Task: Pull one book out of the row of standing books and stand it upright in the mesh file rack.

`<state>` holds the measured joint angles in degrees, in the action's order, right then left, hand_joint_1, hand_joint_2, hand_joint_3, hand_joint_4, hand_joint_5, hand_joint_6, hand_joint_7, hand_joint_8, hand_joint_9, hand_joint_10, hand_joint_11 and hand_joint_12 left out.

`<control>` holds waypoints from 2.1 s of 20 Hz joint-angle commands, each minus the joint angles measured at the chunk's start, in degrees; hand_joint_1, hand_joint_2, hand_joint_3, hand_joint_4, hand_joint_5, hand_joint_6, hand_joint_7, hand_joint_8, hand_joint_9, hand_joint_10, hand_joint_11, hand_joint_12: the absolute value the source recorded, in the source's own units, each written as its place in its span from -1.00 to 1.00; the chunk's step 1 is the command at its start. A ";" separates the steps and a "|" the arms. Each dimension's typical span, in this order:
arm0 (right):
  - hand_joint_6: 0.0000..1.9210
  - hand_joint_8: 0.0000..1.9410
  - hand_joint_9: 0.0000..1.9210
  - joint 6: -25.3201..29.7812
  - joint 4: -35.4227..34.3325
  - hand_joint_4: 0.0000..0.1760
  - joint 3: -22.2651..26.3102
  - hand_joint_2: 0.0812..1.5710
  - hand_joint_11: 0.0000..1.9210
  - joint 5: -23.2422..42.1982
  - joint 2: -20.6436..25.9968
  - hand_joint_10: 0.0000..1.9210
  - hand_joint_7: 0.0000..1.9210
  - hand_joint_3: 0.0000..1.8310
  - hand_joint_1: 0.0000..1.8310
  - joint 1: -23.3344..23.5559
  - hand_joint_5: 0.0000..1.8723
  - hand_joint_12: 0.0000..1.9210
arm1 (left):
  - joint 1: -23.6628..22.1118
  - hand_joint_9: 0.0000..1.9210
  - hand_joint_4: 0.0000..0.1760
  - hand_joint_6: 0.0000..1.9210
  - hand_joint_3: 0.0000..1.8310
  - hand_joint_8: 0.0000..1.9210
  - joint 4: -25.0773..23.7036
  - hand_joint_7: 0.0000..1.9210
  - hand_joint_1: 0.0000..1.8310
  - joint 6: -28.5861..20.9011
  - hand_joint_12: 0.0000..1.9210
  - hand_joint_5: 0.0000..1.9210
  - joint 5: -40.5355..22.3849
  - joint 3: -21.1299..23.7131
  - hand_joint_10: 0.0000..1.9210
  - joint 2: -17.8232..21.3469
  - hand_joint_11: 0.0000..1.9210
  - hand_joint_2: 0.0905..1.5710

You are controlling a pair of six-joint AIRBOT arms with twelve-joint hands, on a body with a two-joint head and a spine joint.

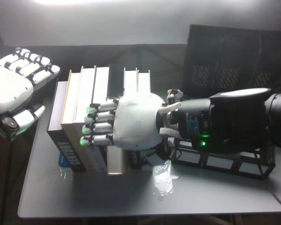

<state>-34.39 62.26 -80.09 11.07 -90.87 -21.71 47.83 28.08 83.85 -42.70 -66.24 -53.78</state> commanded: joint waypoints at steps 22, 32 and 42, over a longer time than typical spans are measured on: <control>-0.93 -1.00 -1.00 -0.15 6.58 -1.00 -3.08 0.58 -1.00 -4.03 -4.51 -0.99 -0.93 -0.11 -0.99 -2.42 -0.89 -0.60 | 1.33 -1.00 -0.71 -0.99 -0.90 -1.00 1.11 -1.00 -0.50 0.18 -1.00 -0.93 -8.85 0.52 -1.00 0.50 -1.00 1.00; -0.98 -1.00 -1.00 -0.16 7.81 -1.00 -8.01 0.20 -1.00 -6.68 -8.31 -1.00 -1.00 -0.20 -1.00 -3.20 -0.97 -1.00 | 1.30 -1.00 -0.50 -1.00 -0.90 -1.00 1.05 -1.00 -0.64 0.17 -1.00 -0.97 -9.03 0.24 -1.00 0.16 -1.00 1.00; -0.98 -1.00 -1.00 -0.17 14.26 -1.00 -5.93 0.19 -1.00 -8.27 -8.25 -1.00 -1.00 -0.19 -1.00 -3.20 -0.97 -1.00 | 1.33 -1.00 -0.52 -1.00 -0.92 -1.00 1.05 -1.00 -0.69 0.17 -1.00 -0.96 -9.09 0.10 -1.00 -0.15 -1.00 1.00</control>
<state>-34.46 76.29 -86.19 1.69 -99.35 -24.60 49.50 29.65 83.90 -45.12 -65.78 -54.17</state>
